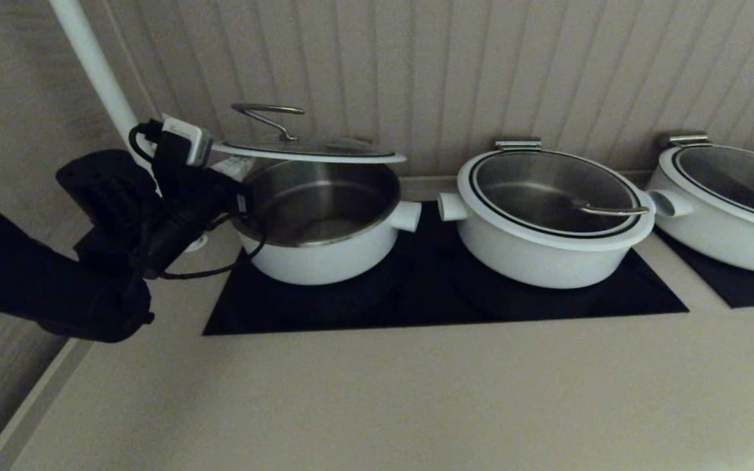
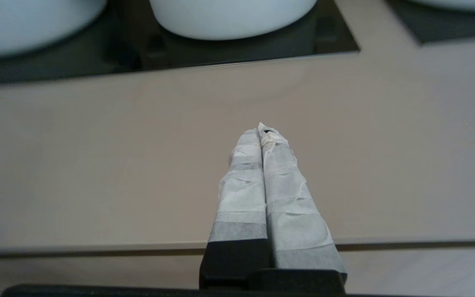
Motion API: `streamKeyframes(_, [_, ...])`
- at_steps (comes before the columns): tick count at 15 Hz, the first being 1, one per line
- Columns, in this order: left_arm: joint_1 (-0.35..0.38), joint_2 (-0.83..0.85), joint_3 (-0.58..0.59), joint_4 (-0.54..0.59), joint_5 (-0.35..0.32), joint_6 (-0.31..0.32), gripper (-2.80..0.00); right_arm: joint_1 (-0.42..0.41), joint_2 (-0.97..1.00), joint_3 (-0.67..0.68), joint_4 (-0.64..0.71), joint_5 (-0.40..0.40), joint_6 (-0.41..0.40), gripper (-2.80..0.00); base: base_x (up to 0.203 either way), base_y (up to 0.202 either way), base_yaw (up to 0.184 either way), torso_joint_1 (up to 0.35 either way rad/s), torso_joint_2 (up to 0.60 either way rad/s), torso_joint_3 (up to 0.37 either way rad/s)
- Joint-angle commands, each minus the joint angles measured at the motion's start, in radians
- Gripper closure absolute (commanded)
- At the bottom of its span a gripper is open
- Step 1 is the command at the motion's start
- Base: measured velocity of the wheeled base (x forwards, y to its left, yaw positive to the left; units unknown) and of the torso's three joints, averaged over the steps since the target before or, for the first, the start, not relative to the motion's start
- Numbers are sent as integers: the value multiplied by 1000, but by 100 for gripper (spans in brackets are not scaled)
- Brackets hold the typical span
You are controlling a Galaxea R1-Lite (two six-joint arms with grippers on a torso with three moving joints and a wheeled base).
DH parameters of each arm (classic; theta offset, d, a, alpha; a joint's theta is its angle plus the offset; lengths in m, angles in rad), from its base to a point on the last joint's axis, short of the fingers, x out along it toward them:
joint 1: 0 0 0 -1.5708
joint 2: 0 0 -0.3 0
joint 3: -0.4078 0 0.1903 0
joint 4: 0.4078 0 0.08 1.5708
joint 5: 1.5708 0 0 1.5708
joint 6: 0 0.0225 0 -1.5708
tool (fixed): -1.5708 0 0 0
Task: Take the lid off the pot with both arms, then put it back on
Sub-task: Open the pot lid completely
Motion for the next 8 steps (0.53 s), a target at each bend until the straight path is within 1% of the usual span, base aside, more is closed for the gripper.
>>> streamKeyframes(1, [-1,2,-12,-8,-2,1,0,0,2,4,-1,-1,68,0,0,0,0,0,0,0])
streamKeyframes(2, [-1,3,-34,-8,-2,-2,0,0,2,8,-2,-2,137,0,0,0,0,0,0,0])
streamKeyframes(3, [-1,5,-50,-8,-1,-13,0,0,2,13,-13,5,162,0,0,0,0,0,0,0])
streamKeyframes(4, [-1,7,-53,-9,-1,-15,0,0,2,23,-50,23,113,0,0,0,0,0,0,0])
streamKeyframes(5, [-1,7,-56,-8,-1,-15,0,0,2,36,-86,30,103,0,0,0,0,0,0,0])
streamKeyframes(7, [-1,4,-55,-9,-1,-15,0,0,2,36,-91,28,78,0,0,0,0,0,0,0])
streamKeyframes(8, [-1,4,-56,-8,-1,-15,0,0,2,36,-92,28,37,0,0,0,0,0,0,0])
